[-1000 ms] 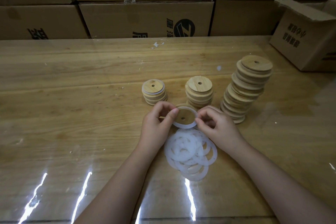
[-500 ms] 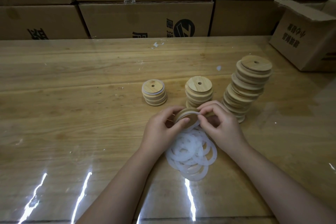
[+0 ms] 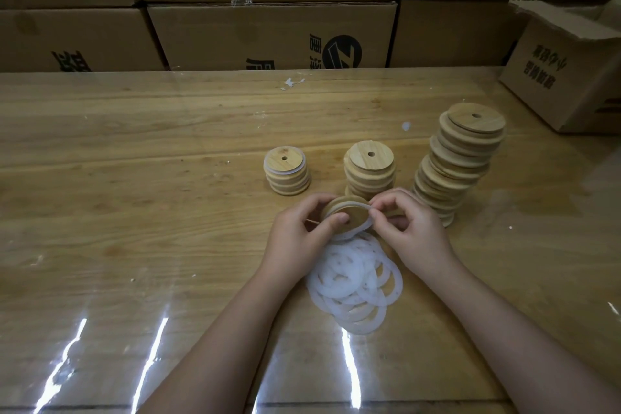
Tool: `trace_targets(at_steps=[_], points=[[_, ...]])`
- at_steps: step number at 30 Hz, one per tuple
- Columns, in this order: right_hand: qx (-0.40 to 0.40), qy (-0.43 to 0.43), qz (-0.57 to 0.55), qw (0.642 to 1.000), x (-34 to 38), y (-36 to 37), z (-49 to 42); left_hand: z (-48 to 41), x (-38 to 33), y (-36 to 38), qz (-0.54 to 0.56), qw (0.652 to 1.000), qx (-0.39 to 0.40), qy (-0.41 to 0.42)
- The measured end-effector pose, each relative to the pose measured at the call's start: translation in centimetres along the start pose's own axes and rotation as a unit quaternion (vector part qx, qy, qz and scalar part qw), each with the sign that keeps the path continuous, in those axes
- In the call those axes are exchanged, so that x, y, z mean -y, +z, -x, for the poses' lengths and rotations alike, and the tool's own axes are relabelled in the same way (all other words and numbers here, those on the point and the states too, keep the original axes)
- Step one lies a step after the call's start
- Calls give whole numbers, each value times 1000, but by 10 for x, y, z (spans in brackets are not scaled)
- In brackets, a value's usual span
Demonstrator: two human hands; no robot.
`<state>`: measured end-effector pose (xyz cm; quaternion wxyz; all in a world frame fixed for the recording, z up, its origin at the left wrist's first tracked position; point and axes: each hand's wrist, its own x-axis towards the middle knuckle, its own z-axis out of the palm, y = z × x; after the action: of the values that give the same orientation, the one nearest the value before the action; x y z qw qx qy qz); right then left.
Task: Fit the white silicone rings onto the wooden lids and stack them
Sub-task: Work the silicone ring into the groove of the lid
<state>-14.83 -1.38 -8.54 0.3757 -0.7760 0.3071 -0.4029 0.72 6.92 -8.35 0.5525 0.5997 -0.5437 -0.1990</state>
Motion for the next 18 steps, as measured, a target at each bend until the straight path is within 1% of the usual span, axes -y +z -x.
trace_targets(at_steps=[12, 15, 18], points=[[63, 50, -18, 997, -6, -2, -1, 0, 5, -2, 13, 1000, -4, -26], [63, 38, -14, 997, -5, -1, 0, 1, 4, -2, 32, 999, 2, -36], [41, -7, 2, 999, -2, -2, 1, 2, 4, -1, 42, 998, 17, -54]])
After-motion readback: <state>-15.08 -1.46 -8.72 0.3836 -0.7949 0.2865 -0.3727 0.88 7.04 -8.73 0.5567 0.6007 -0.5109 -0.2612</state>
